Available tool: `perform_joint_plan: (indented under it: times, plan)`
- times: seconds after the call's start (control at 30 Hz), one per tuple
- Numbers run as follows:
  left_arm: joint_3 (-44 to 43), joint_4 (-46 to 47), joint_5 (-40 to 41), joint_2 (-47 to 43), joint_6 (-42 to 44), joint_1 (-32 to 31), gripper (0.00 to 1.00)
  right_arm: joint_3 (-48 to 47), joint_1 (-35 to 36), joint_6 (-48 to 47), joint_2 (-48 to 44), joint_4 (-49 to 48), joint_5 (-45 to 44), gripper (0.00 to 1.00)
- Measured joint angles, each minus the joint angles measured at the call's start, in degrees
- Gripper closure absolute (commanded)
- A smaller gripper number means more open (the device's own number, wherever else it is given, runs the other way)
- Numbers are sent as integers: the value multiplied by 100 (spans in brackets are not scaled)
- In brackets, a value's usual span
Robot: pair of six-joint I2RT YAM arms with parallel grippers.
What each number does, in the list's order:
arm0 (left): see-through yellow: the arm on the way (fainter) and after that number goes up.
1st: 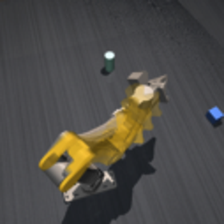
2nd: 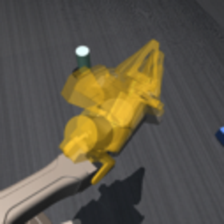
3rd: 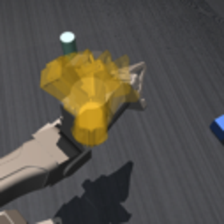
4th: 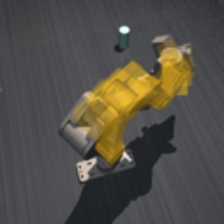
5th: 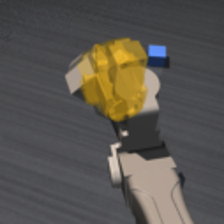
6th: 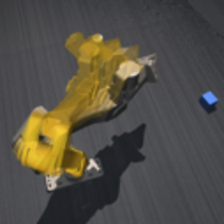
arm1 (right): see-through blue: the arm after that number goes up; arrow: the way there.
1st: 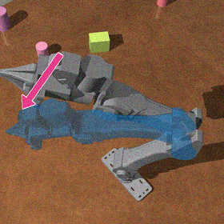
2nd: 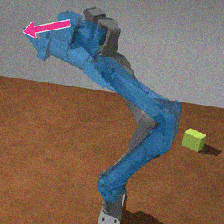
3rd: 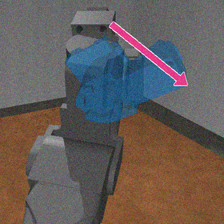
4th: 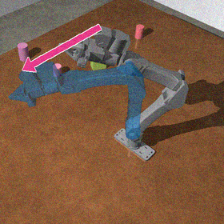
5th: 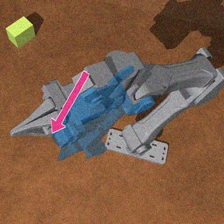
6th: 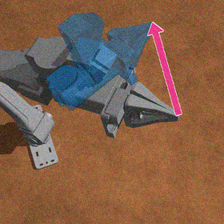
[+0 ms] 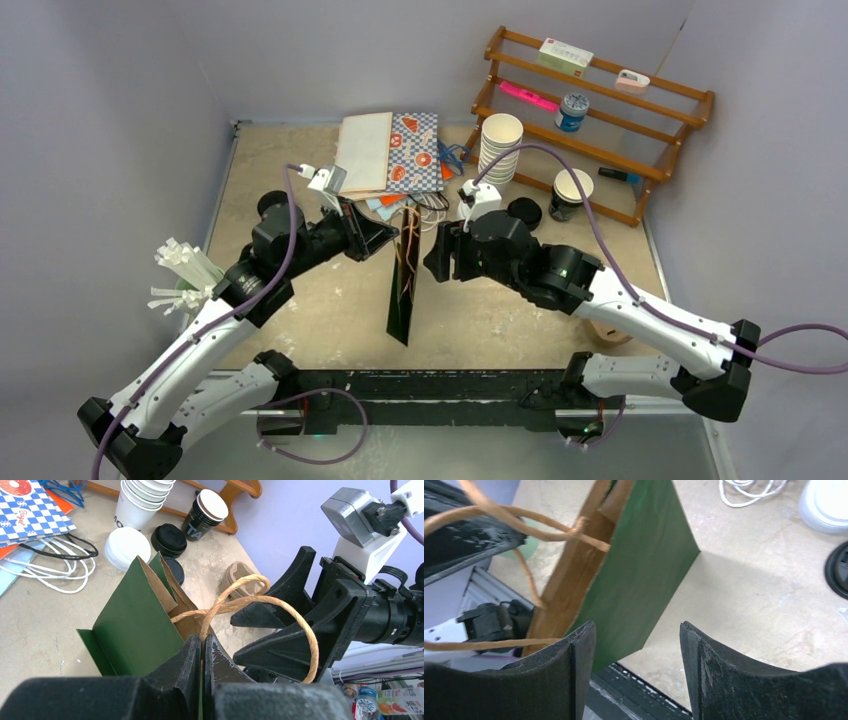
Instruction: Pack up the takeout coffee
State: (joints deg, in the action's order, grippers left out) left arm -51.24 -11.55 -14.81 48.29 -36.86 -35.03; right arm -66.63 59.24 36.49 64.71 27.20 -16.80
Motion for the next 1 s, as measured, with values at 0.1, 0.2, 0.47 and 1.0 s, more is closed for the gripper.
perform_joint_plan:
  times: [0.1, 0.2, 0.47, 1.0]
  plan:
    - [0, 9, -59, 0, -17, 0, 100, -101, 0, 15, 4, -63, 179, 36]
    - [0, 9, -85, 0, -22, 0, 100, -264, 0, 61, 46, -179, 326, 37]
    - [0, 9, -136, -33, -61, 0, 100, -376, 0, 264, 407, -391, 297, 49]
    - [-1158, -1554, 1093, -85, 79, -4, 100, -511, -26, 566, 494, 638, -702, 100]
